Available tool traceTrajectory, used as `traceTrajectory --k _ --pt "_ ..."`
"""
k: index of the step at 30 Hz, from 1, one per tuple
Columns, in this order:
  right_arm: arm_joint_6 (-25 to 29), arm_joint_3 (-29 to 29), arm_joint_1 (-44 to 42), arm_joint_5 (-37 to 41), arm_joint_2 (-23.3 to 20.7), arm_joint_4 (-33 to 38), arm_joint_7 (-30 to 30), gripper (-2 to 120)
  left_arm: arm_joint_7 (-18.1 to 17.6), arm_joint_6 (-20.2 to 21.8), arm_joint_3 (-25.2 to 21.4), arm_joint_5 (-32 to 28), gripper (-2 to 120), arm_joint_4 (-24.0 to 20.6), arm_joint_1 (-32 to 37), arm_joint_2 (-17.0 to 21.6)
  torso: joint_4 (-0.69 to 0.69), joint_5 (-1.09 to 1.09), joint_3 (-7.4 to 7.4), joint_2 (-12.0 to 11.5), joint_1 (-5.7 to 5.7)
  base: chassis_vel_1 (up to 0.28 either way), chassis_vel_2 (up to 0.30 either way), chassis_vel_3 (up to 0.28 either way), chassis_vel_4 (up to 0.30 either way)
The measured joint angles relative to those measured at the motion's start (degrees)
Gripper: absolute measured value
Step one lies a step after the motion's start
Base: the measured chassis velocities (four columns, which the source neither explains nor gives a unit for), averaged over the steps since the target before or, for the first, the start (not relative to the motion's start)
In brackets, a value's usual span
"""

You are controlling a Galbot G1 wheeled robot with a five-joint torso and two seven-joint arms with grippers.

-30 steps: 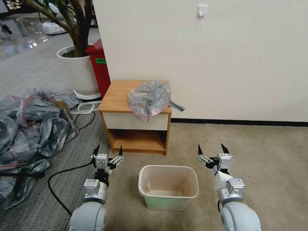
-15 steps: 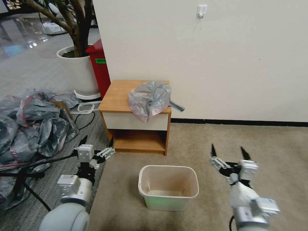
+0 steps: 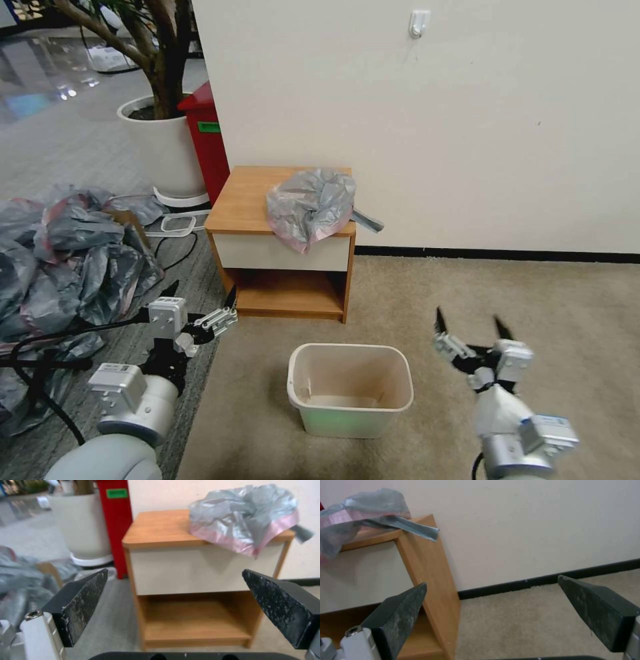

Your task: Pick up the garbage bag from the table and place it over the trash can.

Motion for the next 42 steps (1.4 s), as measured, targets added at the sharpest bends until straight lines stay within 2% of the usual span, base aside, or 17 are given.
traceTrajectory --k 2,8,12,15,16,19,21,22,24,34,39,40,42 --pt "-0.7 0.1 2.3 2.6 -0.7 -1.2 -0.4 100 -0.3 -1.8 -0.5 2.7 100 0.1 2.7 -0.8 0.03 -0.02 0.00 0.0 0.00 0.000 0.000 0.000 0.000" --pt "-2.6 0.5 5.5 6.9 -0.9 -1.9 -0.5 100 -0.3 -2.7 -0.7 3.3 100 0.2 3.8 -1.1 0.00 -0.01 0.00 0.0 0.00 0.000 0.000 0.000 0.000" --pt "-4.0 0.3 9.4 12.8 -1.1 -3.6 -0.9 100 -0.3 -2.9 -0.8 3.3 100 0.3 4.1 -1.0 -0.01 -0.01 0.00 0.0 0.00 0.000 0.000 0.000 0.000" --pt "-5.8 -0.7 15.5 23.9 -1.0 -7.2 -1.5 100 -0.2 -3.1 -1.2 3.3 100 0.3 4.9 -1.0 0.00 0.00 0.00 0.0 0.00 0.000 0.000 0.000 0.000" --pt "-5.8 -0.7 15.5 23.9 -1.0 -7.2 -1.5 100 -0.2 -3.1 -1.2 3.3 100 0.3 4.9 -1.0 0.00 0.00 0.00 0.0 0.00 0.000 0.000 0.000 0.000" --pt "-8.0 -1.4 23.9 36.1 0.0 -12.5 0.1 100 -0.2 -3.3 -1.8 3.2 100 0.4 5.6 -0.9 0.00 0.00 0.01 0.0 0.00 0.000 0.000 0.000 0.000" --pt "-8.2 -1.5 24.9 37.5 0.1 -13.0 0.5 100 -0.2 -3.3 -1.9 3.2 100 0.4 5.7 -0.9 0.00 0.00 0.00 0.0 0.00 0.000 0.000 0.000 0.000" --pt "-9.4 -1.6 28.9 44.5 0.5 -14.9 2.3 100 -0.2 -3.4 -2.1 3.2 100 0.4 6.0 -0.8 0.02 -0.02 0.00 0.0 0.00 0.000 0.000 0.000 0.000" --pt "-10.7 -1.6 32.6 51.3 1.0 -17.3 4.6 100 -0.1 -3.4 -2.1 3.2 100 0.4 6.2 -0.8 0.01 -0.01 0.00 0.0 0.00 0.000 0.000 0.000 0.000" --pt "-12.7 -1.5 44.5 63.6 4.0 -28.7 11.0 100 1.0 -3.8 -1.7 2.5 100 0.4 6.5 -1.3 0.00 -0.01 0.01 0.0 0.00 0.000 0.000 0.000 0.000" --pt "-12.8 -1.4 47.8 65.8 5.1 -33.3 11.8 100 1.2 -4.0 -1.7 2.0 100 0.4 6.7 -1.3 0.01 -0.02 0.00 0.0 0.00 0.000 0.000 0.000 0.000" --pt "-12.8 -1.3 49.8 66.9 5.9 -36.5 11.9 100 1.2 -4.1 -1.7 1.9 100 0.4 6.8 -1.4 0.00 -0.01 0.00 0.0 0.00 0.000 0.000 0.000 0.000" --pt "-12.7 -1.3 51.1 67.2 6.5 -38.5 11.9 100 1.2 -4.1 -1.7 1.9 100 0.4 7.0 -1.5 0.01 -0.01 0.00 0.0 0.00 0.000 0.000 0.000 0.000"
